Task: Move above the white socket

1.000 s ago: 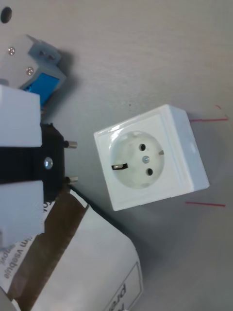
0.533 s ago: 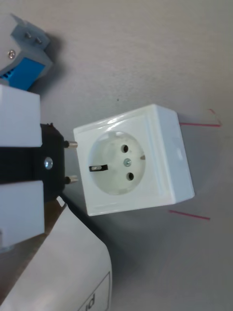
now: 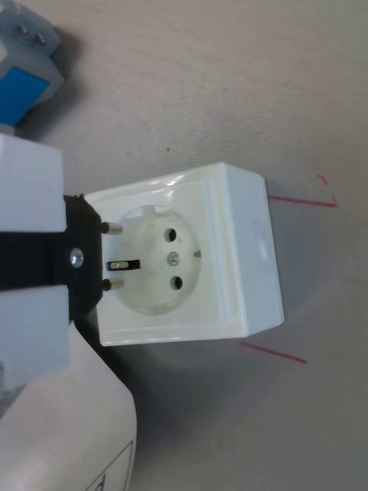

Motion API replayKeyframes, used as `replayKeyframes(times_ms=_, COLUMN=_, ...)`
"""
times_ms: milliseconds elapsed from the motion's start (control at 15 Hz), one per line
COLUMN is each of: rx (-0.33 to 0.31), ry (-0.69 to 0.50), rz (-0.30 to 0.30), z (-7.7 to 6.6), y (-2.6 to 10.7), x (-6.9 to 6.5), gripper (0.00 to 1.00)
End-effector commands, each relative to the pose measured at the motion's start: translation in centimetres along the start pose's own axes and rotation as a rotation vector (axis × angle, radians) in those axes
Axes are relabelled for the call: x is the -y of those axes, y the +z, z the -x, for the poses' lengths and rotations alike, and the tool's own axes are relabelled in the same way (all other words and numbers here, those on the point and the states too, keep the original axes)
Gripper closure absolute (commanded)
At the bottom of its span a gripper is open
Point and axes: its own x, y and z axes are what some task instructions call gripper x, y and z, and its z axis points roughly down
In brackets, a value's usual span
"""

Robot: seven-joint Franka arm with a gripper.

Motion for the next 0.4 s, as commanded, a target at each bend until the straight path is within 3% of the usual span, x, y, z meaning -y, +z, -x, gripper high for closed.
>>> replayKeyframes(times_ms=67, rx=-0.007, ry=-0.081, rz=-0.017, z=-0.9, y=0.77, x=-0.3, gripper=1.0)
replayKeyframes(times_ms=400, rx=0.001, ry=-0.071, rz=-0.018, z=-1.13, y=1.25, x=-0.41, gripper=1.0)
